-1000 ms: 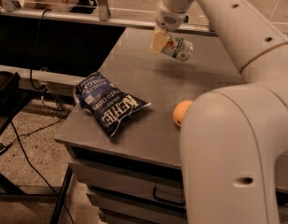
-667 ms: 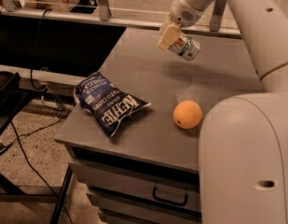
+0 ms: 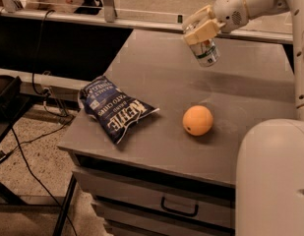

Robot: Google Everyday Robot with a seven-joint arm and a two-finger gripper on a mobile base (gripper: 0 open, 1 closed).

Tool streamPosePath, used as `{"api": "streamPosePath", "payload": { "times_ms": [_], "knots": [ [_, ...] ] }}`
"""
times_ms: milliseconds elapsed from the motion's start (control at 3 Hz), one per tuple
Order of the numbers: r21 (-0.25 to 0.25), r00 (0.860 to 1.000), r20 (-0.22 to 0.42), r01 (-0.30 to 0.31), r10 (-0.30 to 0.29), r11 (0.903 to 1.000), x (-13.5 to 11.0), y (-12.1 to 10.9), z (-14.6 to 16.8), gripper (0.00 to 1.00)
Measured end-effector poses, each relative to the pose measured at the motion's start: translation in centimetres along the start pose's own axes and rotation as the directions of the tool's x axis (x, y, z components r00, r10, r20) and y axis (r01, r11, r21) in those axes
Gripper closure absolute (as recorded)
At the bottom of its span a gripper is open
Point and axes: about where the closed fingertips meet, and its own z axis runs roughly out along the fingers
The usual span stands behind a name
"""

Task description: Place 7up can upright

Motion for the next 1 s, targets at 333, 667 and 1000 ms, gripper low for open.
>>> {"api": "streamPosePath", "payload": {
  "times_ms": [333, 667, 1000],
  "knots": [
    [0.013, 0.986, 0.164, -0.023, 0.021, 0.9996, -1.44, -0.17, -2.08, 1.0],
    [0.005, 0.987, 0.162, -0.018, 0.017, 0.9998, -1.35, -0.37, -1.09, 1.0],
    [0.051, 0.99, 0.139, 0.021, -0.028, 0.9985, -2.25, -0.69, -1.7, 1.0]
  ]
}}
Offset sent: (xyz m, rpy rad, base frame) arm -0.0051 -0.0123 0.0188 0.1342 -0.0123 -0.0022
